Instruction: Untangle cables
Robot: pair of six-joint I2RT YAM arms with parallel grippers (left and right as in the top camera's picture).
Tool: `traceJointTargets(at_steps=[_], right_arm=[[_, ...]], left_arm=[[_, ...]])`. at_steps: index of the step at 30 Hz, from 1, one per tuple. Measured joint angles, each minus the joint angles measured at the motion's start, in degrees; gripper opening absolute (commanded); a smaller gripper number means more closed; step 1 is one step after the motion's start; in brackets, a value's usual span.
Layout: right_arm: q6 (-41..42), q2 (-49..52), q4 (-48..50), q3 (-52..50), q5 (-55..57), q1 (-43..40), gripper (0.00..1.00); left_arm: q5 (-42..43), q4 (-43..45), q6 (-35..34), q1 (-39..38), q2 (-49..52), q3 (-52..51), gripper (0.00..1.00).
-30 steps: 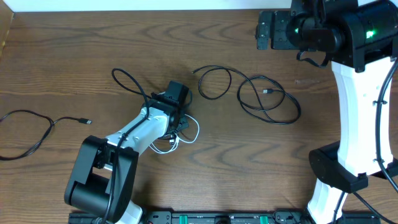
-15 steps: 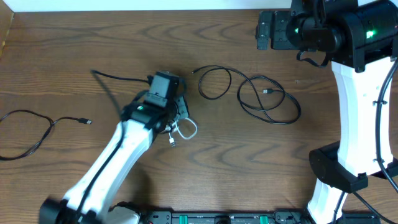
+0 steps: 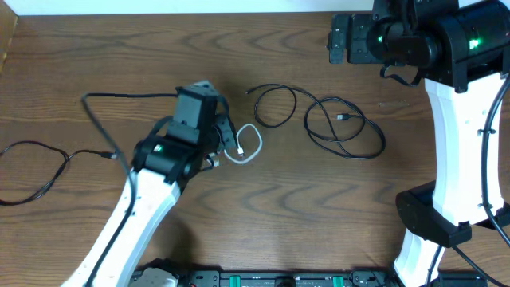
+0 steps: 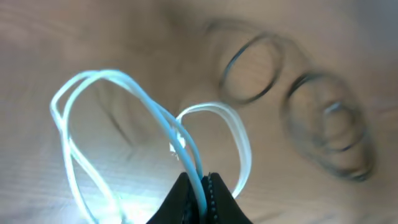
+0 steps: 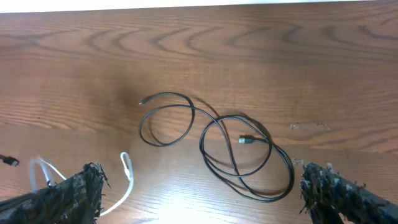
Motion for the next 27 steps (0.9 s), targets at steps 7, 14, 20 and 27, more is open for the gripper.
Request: traceJointTargets(at_steps=[7,14,20,27], right_arm=[[0.0,0.0,0.0,0.0,0.0,0.0,0.99],[0.0,0.0,0.0,0.0,0.0,0.0,0.99],[0.0,0.0,0.0,0.0,0.0,0.0,0.99],[0.0,0.0,0.0,0.0,0.0,0.0,0.99]], left_arm=[[0.2,-6.4,0.3,-0.2,13.3,-0.1,0.08],[5.5,-5.9,0.4,-0.2,21.0,-0.1,0.16],[9.7,-5.8,0.9,-0.9,25.2,-0.1,0.38],[11.7,-4.2,1.2,-4.4,26.6,-0.1,0.51]])
